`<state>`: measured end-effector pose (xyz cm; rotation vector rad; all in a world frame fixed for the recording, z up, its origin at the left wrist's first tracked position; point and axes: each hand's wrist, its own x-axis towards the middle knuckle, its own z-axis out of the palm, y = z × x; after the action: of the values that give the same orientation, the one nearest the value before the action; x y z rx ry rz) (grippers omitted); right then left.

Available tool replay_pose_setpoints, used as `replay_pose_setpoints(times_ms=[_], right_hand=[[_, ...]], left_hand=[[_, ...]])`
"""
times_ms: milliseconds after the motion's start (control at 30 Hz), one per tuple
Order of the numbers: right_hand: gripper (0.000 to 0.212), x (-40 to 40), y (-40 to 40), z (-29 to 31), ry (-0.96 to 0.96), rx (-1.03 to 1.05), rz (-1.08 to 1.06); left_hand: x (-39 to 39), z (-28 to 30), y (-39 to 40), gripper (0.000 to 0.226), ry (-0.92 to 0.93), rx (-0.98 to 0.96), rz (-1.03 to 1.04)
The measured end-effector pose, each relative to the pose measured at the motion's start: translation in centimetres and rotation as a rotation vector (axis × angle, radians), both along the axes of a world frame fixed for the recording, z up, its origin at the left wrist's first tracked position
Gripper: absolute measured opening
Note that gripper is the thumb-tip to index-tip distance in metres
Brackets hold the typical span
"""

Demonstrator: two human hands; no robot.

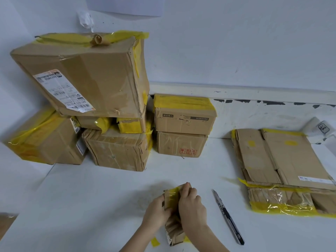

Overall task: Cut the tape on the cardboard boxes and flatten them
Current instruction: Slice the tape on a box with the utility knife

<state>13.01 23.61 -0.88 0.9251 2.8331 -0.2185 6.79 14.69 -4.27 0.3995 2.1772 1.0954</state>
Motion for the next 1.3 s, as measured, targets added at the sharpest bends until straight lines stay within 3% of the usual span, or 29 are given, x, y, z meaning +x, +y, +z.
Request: replay_pose_setpoints(times_ms=[67,200,333,400,633,767,900,1000,1133,1233,1300], right_hand=[[0.072,0.1,1.4,-0.8,0.036,-0.079,0.095],[0.067,1.0,4.5,0.2,0.051,-0.509,0.131],[0.022,2.6,7.5,1.1,0.237,-1.056,-0.025],[0.012,3.4,8.4,0.3,0.211,-1.156,-0.095],[0.019,3.5,7.5,-0.6,0.190,-0.826,-0.049],[0.015,3.3,7.1,-0.4,0.189,-0.707,-0.026],[0.011,2.7,5.6,-0.7,0.171,-0.585,-0.119],[0.026,2.7,4.8,-1.4,0.187,-0.512,-0.140],[0.027,3.0,5.6,-1.9,0.219,-0.526,-0.153],[0.028,3.0,5.7,-2.4,0.229,-0.560,-0.147],[0.028,3.0,5.6,-2.6,0.242,-0.614,-0.163]], left_hand=[[-0.1,0.0,-0.3,0.033,-0.042,0.053,0.005],[-0.2,-0.3,-0.5,0.027,-0.073,0.105,0.017],[-0.2,-0.4,-1.0,0.027,-0.081,0.098,0.003],[-0.1,-0.2,-1.0,0.028,-0.094,0.080,-0.001],[0.4,1.2,1.5,0.083,-0.160,-0.087,0.062],[2.0,2.2,3.1,0.103,0.090,-0.315,-0.034],[2.8,2.0,3.7,0.103,0.259,-0.446,-0.062],[1.9,2.1,3.4,0.093,0.121,-0.340,-0.048],[-0.1,2.5,1.1,0.055,-0.275,0.069,0.156],[-0.1,1.7,-1.3,0.036,-0.373,0.264,0.346],[0.3,1.1,-2.3,0.041,-0.385,0.320,0.418]])
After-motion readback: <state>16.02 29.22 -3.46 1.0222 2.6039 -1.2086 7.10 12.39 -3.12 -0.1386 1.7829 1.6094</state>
